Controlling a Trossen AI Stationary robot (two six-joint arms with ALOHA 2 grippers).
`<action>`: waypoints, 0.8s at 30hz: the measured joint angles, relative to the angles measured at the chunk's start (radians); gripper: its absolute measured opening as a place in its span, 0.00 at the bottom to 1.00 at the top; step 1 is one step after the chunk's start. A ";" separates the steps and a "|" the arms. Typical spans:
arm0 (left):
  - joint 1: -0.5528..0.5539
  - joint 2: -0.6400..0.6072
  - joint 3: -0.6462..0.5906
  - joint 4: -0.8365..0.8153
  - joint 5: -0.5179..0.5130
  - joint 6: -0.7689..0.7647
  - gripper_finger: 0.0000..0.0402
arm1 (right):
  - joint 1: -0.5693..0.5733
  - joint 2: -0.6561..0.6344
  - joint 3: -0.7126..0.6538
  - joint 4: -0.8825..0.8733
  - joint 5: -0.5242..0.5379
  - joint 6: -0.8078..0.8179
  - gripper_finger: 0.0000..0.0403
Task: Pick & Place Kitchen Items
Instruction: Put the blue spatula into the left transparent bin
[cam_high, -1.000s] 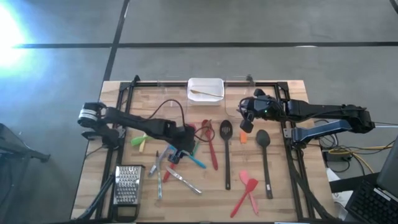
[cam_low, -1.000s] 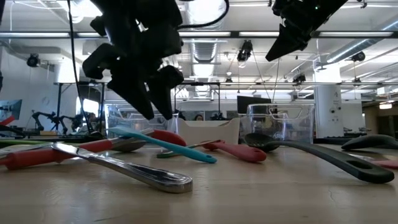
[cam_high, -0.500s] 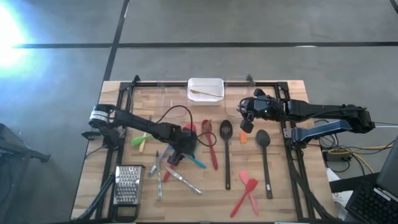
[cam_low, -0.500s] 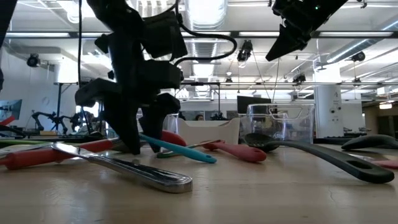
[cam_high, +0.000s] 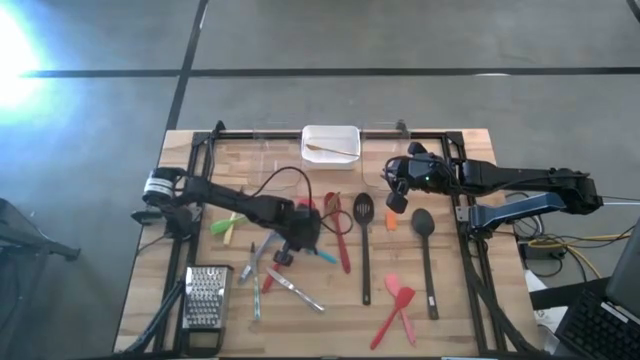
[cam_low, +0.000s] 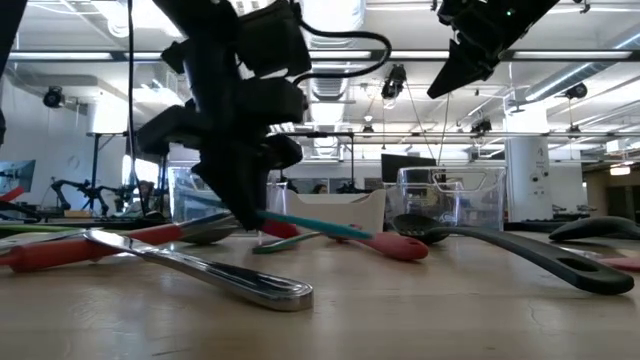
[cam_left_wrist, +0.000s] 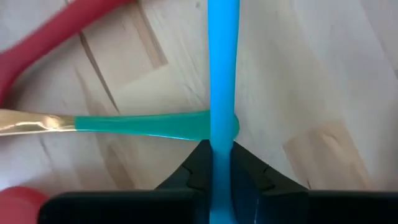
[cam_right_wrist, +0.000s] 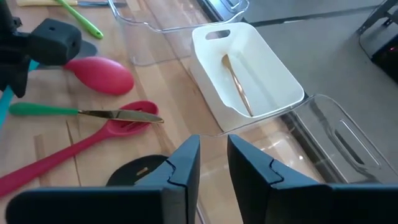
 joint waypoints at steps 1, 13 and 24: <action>0.000 0.000 0.013 -0.012 0.000 0.000 0.08 | 0.000 0.000 0.000 0.000 0.000 0.000 0.18; 0.045 -0.256 0.102 -0.134 -0.154 0.031 0.08 | -0.001 0.000 -0.002 0.001 0.000 0.003 0.15; 0.415 -0.532 -0.096 0.224 -0.272 -0.200 0.08 | -0.001 -0.001 -0.016 0.039 0.000 0.003 0.15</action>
